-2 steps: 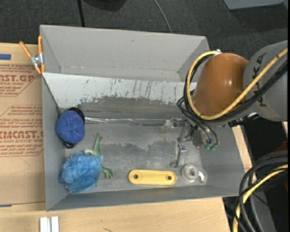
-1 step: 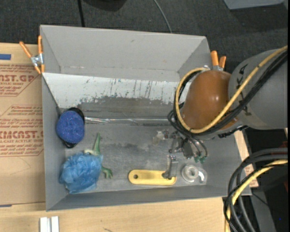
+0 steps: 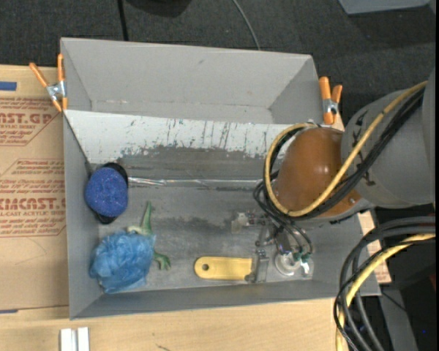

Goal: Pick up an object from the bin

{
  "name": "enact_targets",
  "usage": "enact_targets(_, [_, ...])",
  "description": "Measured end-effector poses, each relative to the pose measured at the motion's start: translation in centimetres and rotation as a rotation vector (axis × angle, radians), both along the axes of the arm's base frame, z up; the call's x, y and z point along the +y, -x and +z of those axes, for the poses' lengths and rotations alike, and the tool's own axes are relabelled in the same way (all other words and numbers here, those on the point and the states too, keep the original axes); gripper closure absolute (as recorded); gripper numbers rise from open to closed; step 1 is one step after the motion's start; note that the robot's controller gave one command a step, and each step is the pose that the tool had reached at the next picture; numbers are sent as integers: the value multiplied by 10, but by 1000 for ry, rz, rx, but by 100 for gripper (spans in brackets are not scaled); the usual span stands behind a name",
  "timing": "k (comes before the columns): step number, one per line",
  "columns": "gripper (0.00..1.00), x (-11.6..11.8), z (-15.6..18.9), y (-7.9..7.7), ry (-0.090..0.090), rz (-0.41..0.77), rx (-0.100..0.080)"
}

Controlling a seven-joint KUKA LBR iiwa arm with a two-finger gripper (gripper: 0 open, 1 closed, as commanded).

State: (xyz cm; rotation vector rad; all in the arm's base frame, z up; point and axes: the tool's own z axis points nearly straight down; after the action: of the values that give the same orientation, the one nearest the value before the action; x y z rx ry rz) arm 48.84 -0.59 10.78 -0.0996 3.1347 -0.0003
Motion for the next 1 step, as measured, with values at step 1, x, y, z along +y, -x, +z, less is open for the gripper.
enact_targets(1, [0,-4,-32,-2,0,8,2])
